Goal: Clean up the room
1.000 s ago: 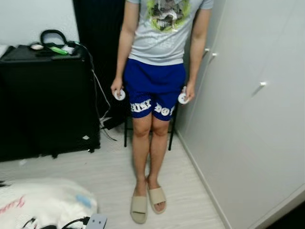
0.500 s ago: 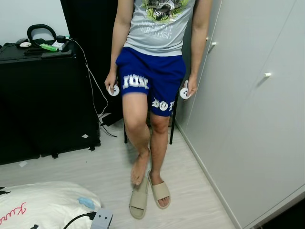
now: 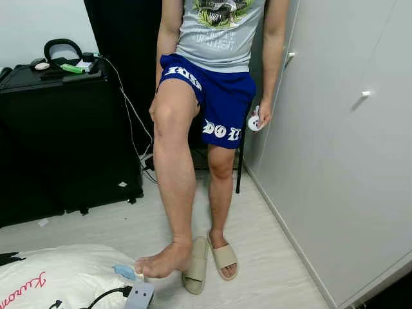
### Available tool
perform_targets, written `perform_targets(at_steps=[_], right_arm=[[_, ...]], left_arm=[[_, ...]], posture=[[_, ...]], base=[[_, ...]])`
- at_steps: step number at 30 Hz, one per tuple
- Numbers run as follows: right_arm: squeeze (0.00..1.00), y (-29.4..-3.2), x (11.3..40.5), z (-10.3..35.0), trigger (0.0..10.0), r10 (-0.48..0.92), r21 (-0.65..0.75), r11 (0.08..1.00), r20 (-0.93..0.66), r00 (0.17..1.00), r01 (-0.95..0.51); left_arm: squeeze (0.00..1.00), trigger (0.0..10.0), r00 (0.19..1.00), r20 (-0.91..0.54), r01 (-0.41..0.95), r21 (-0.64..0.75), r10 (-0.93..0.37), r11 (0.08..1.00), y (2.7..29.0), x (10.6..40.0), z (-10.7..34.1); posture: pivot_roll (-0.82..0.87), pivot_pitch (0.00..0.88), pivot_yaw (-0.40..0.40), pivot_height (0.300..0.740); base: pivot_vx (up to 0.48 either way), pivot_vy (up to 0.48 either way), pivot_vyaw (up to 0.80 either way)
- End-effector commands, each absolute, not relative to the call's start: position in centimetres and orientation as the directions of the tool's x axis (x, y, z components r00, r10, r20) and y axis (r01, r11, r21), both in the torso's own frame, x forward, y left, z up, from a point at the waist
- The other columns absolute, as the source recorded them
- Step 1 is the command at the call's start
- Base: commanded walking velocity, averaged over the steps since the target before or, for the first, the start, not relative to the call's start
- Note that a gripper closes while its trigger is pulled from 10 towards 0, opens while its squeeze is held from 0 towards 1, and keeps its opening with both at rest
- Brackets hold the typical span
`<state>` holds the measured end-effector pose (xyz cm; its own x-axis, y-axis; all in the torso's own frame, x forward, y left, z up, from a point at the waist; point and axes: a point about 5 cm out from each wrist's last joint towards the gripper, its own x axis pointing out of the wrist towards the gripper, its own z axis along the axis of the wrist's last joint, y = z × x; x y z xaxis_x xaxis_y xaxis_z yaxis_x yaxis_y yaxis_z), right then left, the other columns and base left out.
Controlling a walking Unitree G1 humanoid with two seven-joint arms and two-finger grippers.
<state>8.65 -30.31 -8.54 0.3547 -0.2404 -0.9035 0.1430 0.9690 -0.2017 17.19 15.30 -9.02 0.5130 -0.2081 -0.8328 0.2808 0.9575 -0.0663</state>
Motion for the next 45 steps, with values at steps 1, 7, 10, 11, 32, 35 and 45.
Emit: perform_targets(at_steps=[1,7,10,11,32,35,45], right_arm=[[0.00,-29.5,8.6,-8.9,10.0,-0.225,-0.188,0.972,-0.912,0.343,0.138],[0.00,-29.5,8.6,-8.9,10.0,-0.221,-0.191,0.974,-0.912,0.345,0.118],[0.00,-29.5,8.5,-8.9,10.0,-0.218,-0.191,0.975,-0.913,0.344,0.113],[0.00,-29.5,8.4,-8.9,10.0,-0.217,-0.190,0.975,-0.914,0.343,0.112],[0.00,-29.6,8.1,-9.0,10.0,-0.225,-0.194,0.973,-0.916,0.333,0.123],[0.00,-29.6,8.1,-9.0,10.0,-0.226,-0.194,0.973,-0.916,0.333,0.127],[0.00,-29.5,8.1,-9.0,10.0,-0.226,-0.194,0.973,-0.915,0.335,0.127]], left_arm=[[0.00,10.0,0.488,-0.849,0.284,-0.065,-0.203,0.957,15.6,16.7,-9.3],[0.00,10.0,0.483,-0.850,0.279,-0.078,-0.210,0.957,15.3,16.5,-9.4],[0.00,10.0,0.480,-0.850,0.278,-0.086,-0.216,0.957,15.1,16.3,-9.4],[0.00,10.0,0.479,-0.850,0.278,-0.089,-0.218,0.957,15.0,16.3,-9.5],[0.00,10.0,0.455,-0.867,0.264,-0.084,-0.201,0.961,16.6,15.1,-9.8],[0.00,10.0,0.454,-0.868,0.265,-0.083,-0.200,0.961,16.7,15.0,-9.8],[0.00,10.0,0.448,-0.872,0.262,-0.085,-0.199,0.961,16.4,14.8,-10.0]], posture=[[-0.06,0.073,0.002,0.740],[-0.06,0.072,-0.005,0.740],[-0.06,0.074,-0.008,0.740],[-0.06,0.075,-0.006,0.740],[-0.08,0.083,-0.002,0.740],[-0.08,0.083,-0.002,0.740],[-0.08,0.083,0.000,0.740]], base=[[0.000,0.000,0.00],[0.000,0.000,0.00],[0.000,0.000,0.00],[0.000,0.000,0.00],[0.000,0.000,0.00],[0.000,0.000,0.00],[0.000,0.000,0.00]])
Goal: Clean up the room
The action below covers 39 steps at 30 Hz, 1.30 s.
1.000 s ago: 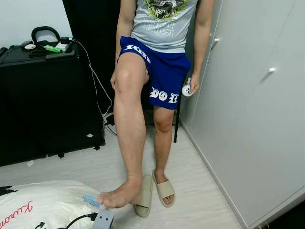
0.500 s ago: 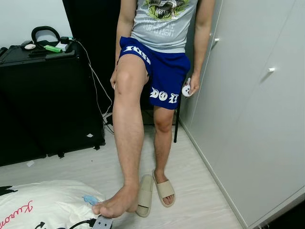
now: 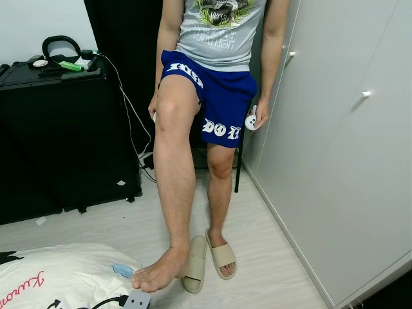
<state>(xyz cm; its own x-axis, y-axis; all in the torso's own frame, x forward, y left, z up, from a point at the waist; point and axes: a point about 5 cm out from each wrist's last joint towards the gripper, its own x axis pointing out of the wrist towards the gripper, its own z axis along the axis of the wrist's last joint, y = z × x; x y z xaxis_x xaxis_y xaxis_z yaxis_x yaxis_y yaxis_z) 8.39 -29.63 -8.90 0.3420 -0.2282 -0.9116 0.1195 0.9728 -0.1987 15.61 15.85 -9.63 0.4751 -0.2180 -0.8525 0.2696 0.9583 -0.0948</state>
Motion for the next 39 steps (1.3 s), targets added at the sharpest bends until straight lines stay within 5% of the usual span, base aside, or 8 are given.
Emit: perform_targets(at_steps=[1,39], right_arm=[[0.00,-29.44,8.07,-9.05,10.0,-0.227,-0.195,0.973,-0.915,0.335,0.127],[0.00,-29.57,7.70,-9.07,10.0,-0.237,-0.204,0.970,-0.914,0.330,0.130]], left_arm=[[0.00,10.0,0.446,-0.873,0.262,-0.085,-0.199,0.961,16.34,14.67,-10.01],[0.00,10.0,0.436,-0.877,0.255,-0.095,-0.202,0.962,16.38,13.91,-10.26]], posture=[[-0.08,0.083,0.000,0.740],[-0.10,0.081,-0.011,0.740]], base=[[0.000,0.000,0.00],[0.000,0.000,0.00]])
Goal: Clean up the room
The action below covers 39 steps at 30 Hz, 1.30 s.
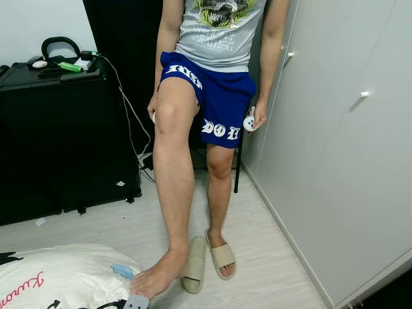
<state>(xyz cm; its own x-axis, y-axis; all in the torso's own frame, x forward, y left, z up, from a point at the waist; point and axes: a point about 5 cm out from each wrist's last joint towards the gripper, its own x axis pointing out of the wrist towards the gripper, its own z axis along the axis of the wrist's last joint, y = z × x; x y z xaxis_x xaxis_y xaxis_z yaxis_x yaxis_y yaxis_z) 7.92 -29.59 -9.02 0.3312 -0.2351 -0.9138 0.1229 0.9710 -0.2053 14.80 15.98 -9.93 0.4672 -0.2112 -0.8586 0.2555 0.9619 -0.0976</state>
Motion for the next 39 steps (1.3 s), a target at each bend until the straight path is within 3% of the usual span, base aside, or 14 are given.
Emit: perform_targets(at_steps=[1,18,33,39], right_arm=[[0.00,-29.6,7.7,-9.1,10.0,-0.237,-0.205,0.970,-0.914,0.330,0.131],[0.00,-29.6,7.8,-9.1,10.0,-0.236,-0.205,0.970,-0.914,0.330,0.126],[0.00,-29.4,7.3,-9.2,10.0,-0.230,-0.201,0.972,-0.918,0.322,0.123],[0.00,-29.4,7.3,-9.2,10.0,-0.231,-0.199,0.971,-0.919,0.320,0.130]], left_arm=[[0.00,10.0,0.436,-0.877,0.255,-0.094,-0.202,0.962,16.4,13.9,-10.2],[0.00,10.0,0.447,-0.868,0.265,-0.105,-0.218,0.959,15.1,14.8,-10.0],[0.00,10.0,0.436,-0.876,0.259,-0.098,-0.206,0.961,16.5,14.0,-10.2],[0.00,10.0,0.433,-0.874,0.270,-0.109,-0.222,0.957,15.0,13.8,-10.4]], posture=[[-0.10,0.081,-0.011,0.740],[-0.09,0.074,-0.015,0.740],[-0.09,0.093,-0.008,0.740],[-0.09,0.093,-0.007,0.740]], base=[[0.000,0.000,0.00],[0.000,0.000,0.00],[0.000,0.000,0.00],[0.000,0.000,0.00]])
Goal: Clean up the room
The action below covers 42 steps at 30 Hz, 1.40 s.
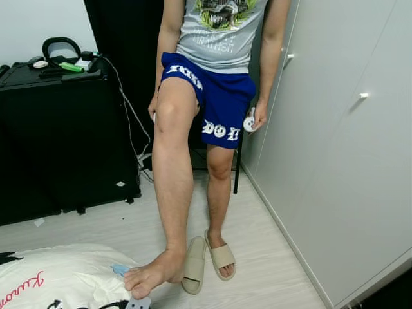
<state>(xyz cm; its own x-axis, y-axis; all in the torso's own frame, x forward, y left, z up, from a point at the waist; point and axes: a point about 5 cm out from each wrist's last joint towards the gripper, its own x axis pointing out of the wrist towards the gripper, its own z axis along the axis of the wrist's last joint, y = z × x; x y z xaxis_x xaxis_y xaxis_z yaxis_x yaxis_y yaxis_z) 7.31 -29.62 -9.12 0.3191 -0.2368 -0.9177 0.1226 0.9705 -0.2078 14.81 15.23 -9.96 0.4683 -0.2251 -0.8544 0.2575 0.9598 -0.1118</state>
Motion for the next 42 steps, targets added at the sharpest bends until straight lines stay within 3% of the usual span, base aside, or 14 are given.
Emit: perform_targets(at_steps=[1,13,27,33,38,42], right_arm=[[0.00,-29.3,7.3,-9.2,10.0,-0.231,-0.199,0.971,-0.919,0.320,0.130],[0.00,-29.3,7.4,-9.2,10.0,-0.231,-0.199,0.971,-0.918,0.323,0.129],[0.00,-28.7,8.2,-9.3,10.0,-0.225,-0.196,0.973,-0.909,0.352,0.118],[0.00,-28.0,8.5,-9.5,10.0,-0.183,-0.172,0.983,-0.918,0.351,0.061],[0.00,-27.6,8.7,-9.6,10.0,-0.171,-0.167,0.985,-0.919,0.354,0.041],[0.00,-27.2,8.2,-9.8,10.0,-0.165,-0.159,0.986,-0.921,0.352,0.046]], left_arm=[[0.00,10.0,0.434,-0.873,0.271,-0.111,-0.224,0.956,14.8,13.8,-10.4],[0.00,10.0,0.449,-0.864,0.272,-0.110,-0.227,0.956,14.4,15.1,-9.9],[0.00,10.0,0.488,-0.862,0.182,-0.055,-0.139,0.982,18.3,15.6,-9.5],[0.00,10.0,0.515,-0.847,0.174,-0.048,-0.133,0.983,16.3,16.7,-9.3],[0.00,10.0,0.518,-0.845,0.189,-0.035,-0.130,0.981,16.5,17.1,-9.1],[0.00,10.0,0.492,-0.862,0.178,-0.033,-0.118,0.984,17.4,15.7,-9.6]], posture=[[-0.09,0.093,-0.007,0.740],[-0.09,0.086,-0.007,0.740],[-0.05,0.007,-0.032,0.740],[-0.01,0.000,-0.041,0.740],[0.02,0.000,-0.037,0.740],[0.02,0.014,-0.021,0.740]], base=[[0.000,0.000,0.00],[0.000,0.000,0.00],[0.000,0.000,0.00],[0.000,0.000,0.00],[0.000,0.000,0.79],[0.000,0.000,0.79]])
